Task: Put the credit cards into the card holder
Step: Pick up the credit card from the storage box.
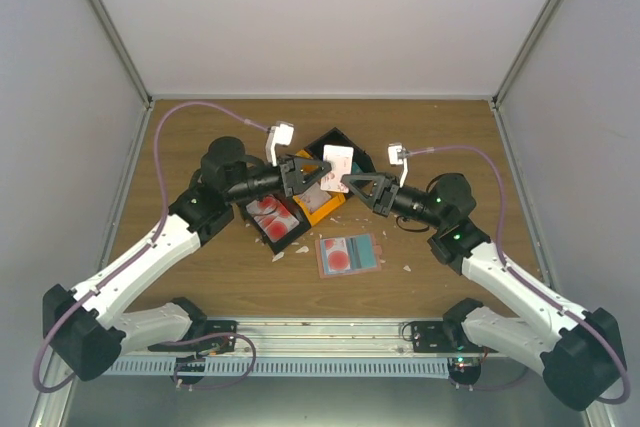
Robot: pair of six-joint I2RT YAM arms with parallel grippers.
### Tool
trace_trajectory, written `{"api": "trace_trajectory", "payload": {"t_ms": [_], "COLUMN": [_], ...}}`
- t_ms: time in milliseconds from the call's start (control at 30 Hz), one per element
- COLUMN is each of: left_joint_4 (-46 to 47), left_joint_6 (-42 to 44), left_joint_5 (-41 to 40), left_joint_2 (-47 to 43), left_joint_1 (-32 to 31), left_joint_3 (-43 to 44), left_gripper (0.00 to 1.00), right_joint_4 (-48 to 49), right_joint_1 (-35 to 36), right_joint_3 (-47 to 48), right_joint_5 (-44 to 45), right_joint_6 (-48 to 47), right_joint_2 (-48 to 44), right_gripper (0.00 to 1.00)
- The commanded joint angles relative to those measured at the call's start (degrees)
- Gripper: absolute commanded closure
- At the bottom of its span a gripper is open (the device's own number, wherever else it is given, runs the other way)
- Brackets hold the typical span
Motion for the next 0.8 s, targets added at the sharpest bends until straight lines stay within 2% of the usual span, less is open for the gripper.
{"api": "trace_trajectory", "payload": {"t_ms": [0,233,300,400,467,533,667,767], "left_joint_4": [-0.05,0.54,0.24,-0.74,-1.16,-1.39,-4.19,-3.33], "left_joint_6": [2.07,2.66,2.95,3.69,3.82,3.88,3.63,2.44], "left_joint_5": [7.40,9.00,8.25,5.90,3.64,0.92,-4.85,-6.33], "left_joint_2": [0.80,0.51,0.42,-0.17,-0.59,-0.81,-0.64,-0.86], "left_joint_1": [0.39,0.40,0.46,0.48,0.48,0.48,0.48,0.42], "left_joint_3": [0.19,-0.72,-0.72,-1.79,-3.16,-4.55,-7.22,-9.63], "left_gripper": [0.74,1.00,1.00,1.00,1.00,1.00,1.00,1.00], "right_joint_4": [1.82,1.45,0.60,-4.49,-9.56,-15.44,-28.21,-35.61], "right_joint_1": [-0.26,-0.26,-0.31,-0.41,-0.37,-0.45,-0.44,-0.42], "right_joint_3": [0.09,-0.62,-1.00,-0.89,-0.50,-0.21,-0.02,-0.02], "right_joint_5": [-0.76,-1.78,-1.50,0.60,2.56,5.62,14.28,20.94], "right_joint_6": [0.31,0.29,0.10,-2.07,-5.07,-8.12,-14.01,-16.61], "right_joint_2": [-0.77,-1.06,-1.31,-2.12,-2.99,-4.17,-6.64,-6.93], "right_gripper": [1.00,1.00,0.99,0.84,0.67,0.58,0.49,0.45]}}
